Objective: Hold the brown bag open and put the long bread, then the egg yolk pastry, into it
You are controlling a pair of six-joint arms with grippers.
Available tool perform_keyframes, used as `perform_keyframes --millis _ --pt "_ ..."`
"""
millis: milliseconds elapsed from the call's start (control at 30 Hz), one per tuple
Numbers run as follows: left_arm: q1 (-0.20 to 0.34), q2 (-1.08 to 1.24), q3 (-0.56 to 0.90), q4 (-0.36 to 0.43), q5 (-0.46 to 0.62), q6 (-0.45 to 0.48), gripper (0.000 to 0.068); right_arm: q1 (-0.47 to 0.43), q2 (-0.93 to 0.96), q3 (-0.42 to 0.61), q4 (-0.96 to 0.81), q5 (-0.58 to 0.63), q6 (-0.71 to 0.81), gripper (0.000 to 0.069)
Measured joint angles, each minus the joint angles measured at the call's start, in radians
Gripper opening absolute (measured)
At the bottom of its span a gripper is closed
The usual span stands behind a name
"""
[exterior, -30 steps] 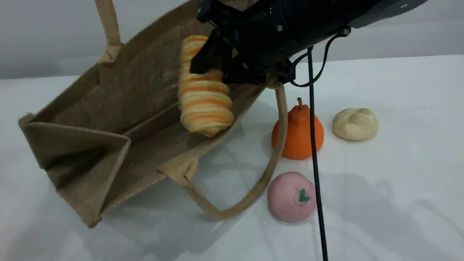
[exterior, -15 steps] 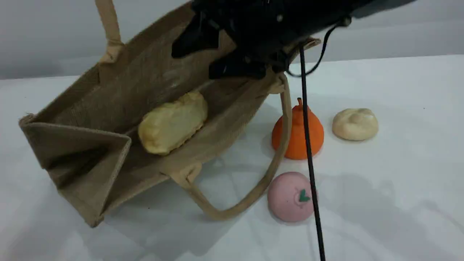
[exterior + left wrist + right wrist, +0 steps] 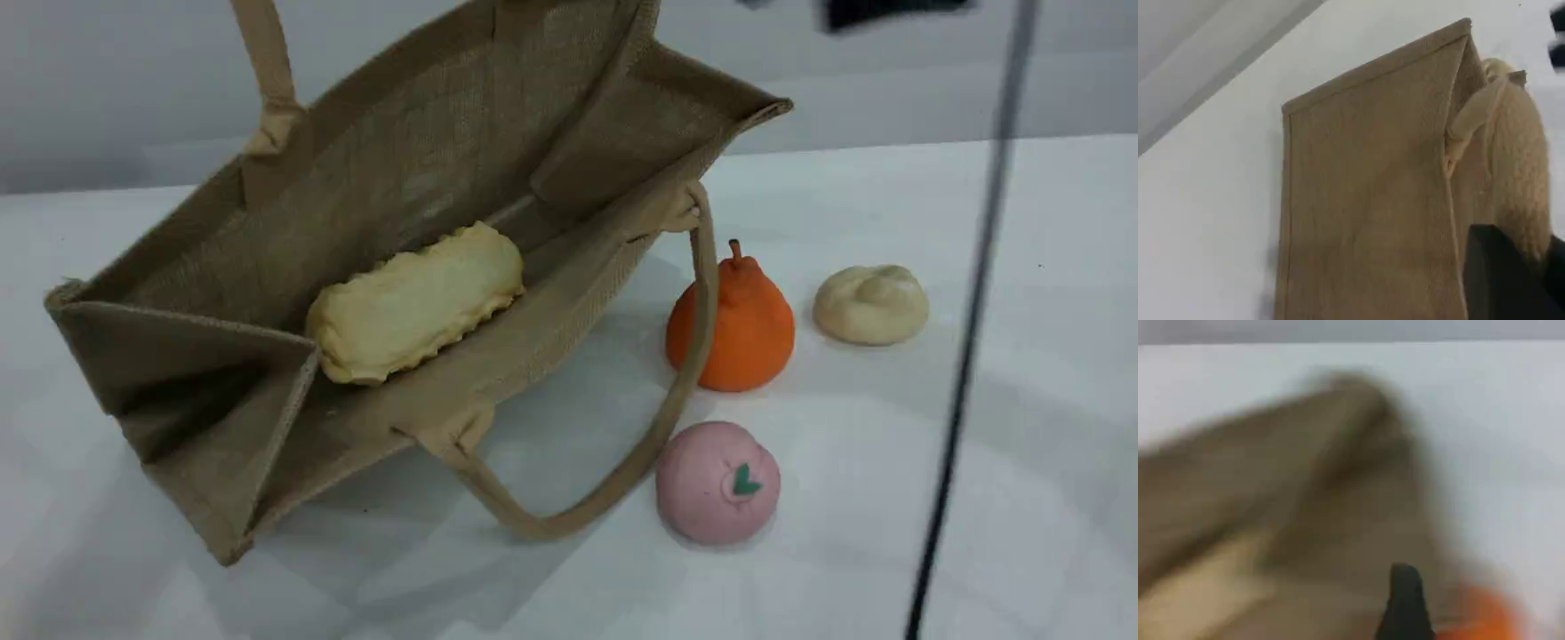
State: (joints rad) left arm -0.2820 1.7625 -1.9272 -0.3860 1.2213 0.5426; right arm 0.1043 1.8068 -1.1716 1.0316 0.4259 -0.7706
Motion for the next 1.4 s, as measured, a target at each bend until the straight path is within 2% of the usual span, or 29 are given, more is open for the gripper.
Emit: perform_keyframes --millis 133,467,933,1000,1200,1400 --pt "0.000 0.000 0.000 0.000 0.000 -0.002 0.0086 -0.069 0.092 -0.002 -0.073 -0.087 0.018 0.0478" --pt "0.000 0.000 0.000 -0.002 0.000 -0.004 0.0086 -0.064 0.338 -0.003 0.007 -0.261 -0.027 0.0478" --pt "0.000 0.000 0.000 -0.002 0.000 -0.005 0.0086 -0.064 0.438 -0.005 0.027 -0.218 -0.034 0.0470" --pt "0.000 0.000 0.000 -0.002 0.000 -0.005 0.0086 -0.064 0.438 -0.005 0.027 -0.206 -0.047 0.0429" --pt "0.000 0.000 0.000 -0.002 0.000 -0.005 0.0086 -0.064 0.436 -0.005 0.017 -0.191 -0.051 0.0153" --pt "0.000 0.000 0.000 -0.002 0.000 -0.005 0.0086 -0.079 0.402 -0.002 -0.020 -0.121 -0.052 0.0110"
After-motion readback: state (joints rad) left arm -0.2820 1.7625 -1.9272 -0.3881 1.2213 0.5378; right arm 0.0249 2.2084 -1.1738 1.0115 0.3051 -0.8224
